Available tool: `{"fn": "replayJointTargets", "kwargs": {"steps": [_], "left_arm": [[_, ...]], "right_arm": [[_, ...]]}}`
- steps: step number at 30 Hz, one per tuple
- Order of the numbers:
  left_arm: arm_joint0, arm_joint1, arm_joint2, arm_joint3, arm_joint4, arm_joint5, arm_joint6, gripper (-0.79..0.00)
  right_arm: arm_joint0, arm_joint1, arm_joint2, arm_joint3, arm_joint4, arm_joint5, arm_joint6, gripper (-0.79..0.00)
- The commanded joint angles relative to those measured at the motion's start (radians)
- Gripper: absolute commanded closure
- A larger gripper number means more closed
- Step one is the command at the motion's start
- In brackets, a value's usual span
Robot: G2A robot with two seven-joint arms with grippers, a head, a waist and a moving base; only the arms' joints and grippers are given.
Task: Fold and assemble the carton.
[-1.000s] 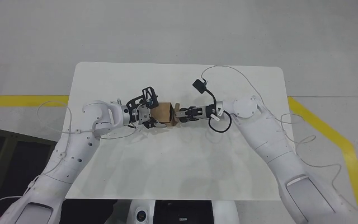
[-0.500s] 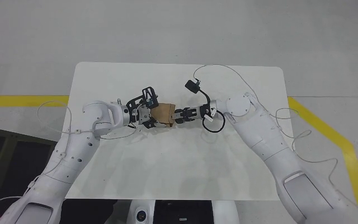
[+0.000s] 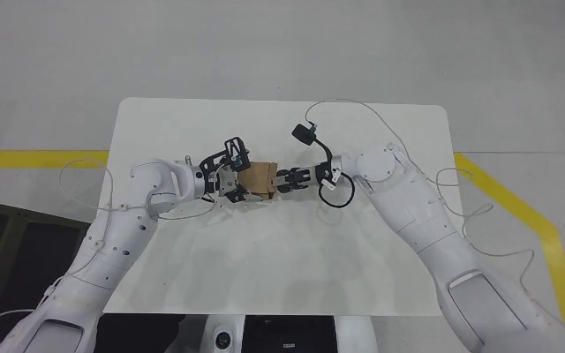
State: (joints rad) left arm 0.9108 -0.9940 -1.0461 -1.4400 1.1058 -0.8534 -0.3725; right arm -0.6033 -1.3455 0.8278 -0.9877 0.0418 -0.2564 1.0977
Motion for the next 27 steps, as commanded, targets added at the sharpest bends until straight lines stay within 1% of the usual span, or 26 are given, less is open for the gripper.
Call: {"fn": "replayJointTargets", "kwargs": {"steps": [1, 13, 21, 27], "left_arm": [[0.000, 0.000, 0.000, 0.000, 0.000, 0.000, 0.000, -0.785], [0.000, -0.001, 0.001, 0.000, 0.002, -0.002, 0.000, -0.785], [0.000, -0.001, 0.001, 0.001, 0.002, -0.002, 0.001, -0.785], [-0.001, -0.001, 0.001, 0.002, 0.003, -0.002, 0.001, -0.785]], "right_arm": [[0.000, 0.001, 0.002, -0.004, -0.004, 0.003, 0.003, -0.083], [-0.002, 0.009, 0.009, -0.029, -0.036, 0.020, 0.029, -0.074], [0.017, -0.005, -0.023, -0.031, -0.034, 0.020, 0.033, -0.068], [0.036, -0.018, -0.040, -0.009, -0.031, -0.006, 0.014, -0.052]]}}
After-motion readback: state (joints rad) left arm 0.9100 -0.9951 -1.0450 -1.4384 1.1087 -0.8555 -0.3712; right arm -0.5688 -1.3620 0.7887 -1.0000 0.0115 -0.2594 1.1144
